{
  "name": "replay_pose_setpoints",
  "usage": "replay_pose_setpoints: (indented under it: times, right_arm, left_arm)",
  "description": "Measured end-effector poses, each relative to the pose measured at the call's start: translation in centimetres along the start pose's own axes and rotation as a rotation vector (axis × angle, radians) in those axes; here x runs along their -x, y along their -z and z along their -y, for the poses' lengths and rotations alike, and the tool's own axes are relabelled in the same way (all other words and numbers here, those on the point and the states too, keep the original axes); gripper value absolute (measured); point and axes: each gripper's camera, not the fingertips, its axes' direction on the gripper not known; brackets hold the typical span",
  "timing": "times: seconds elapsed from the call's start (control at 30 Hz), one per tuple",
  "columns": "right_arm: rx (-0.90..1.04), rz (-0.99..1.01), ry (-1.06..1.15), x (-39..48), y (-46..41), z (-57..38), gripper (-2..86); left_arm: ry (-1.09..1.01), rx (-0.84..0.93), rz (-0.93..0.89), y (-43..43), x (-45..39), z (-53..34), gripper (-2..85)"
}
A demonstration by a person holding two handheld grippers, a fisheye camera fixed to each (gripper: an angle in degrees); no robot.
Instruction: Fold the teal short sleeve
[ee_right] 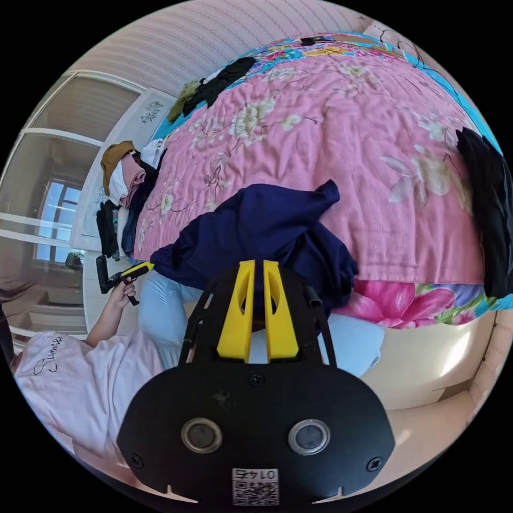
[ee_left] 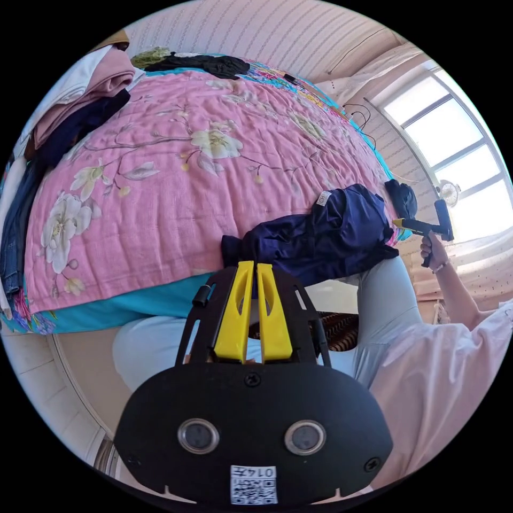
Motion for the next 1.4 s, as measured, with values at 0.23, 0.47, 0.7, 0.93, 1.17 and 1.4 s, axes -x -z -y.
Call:
replay_pose_setpoints:
  times: [0.23, 0.47, 0.7, 0.93, 1.17, 1.4]
  right_arm:
    - [-0.011, -0.309, 0.231, 4.7, 1.1, 1.9, 13.2]
    - [0.083, -0.172, 0.053, 1.4, 1.3, 4.0, 3.9]
    - [-0.303, -0.046, 0.102, 4.2, 12.8, -0.8, 2.0]
    - [-0.486, 0.141, 0.202, 6.3, 22.3, -5.3, 1.9]
    - [-0.262, 0.057, 0.105, 6.4, 16.3, -2.9, 4.0]
    - [-0.001, -0.094, 0.156, 9.9, 10.6, -1.1, 10.9]
  left_arm:
    - [0.013, -0.088, -0.012, 2.5, 0.3, -0.9, -1.0]
    - [0.015, -0.206, -0.033, 6.2, -0.1, -2.1, -1.0]
    - [-0.052, -0.423, -0.066, 13.5, -1.1, -3.2, -1.0]
    - [-0.136, -0.662, -0.094, 21.2, -2.6, -4.4, -1.0]
    - [-0.034, -0.431, -0.006, 15.8, -0.9, 0.0, -0.4]
    - [0.128, -0.205, -0.007, 9.6, 1.7, 0.9, 5.8]
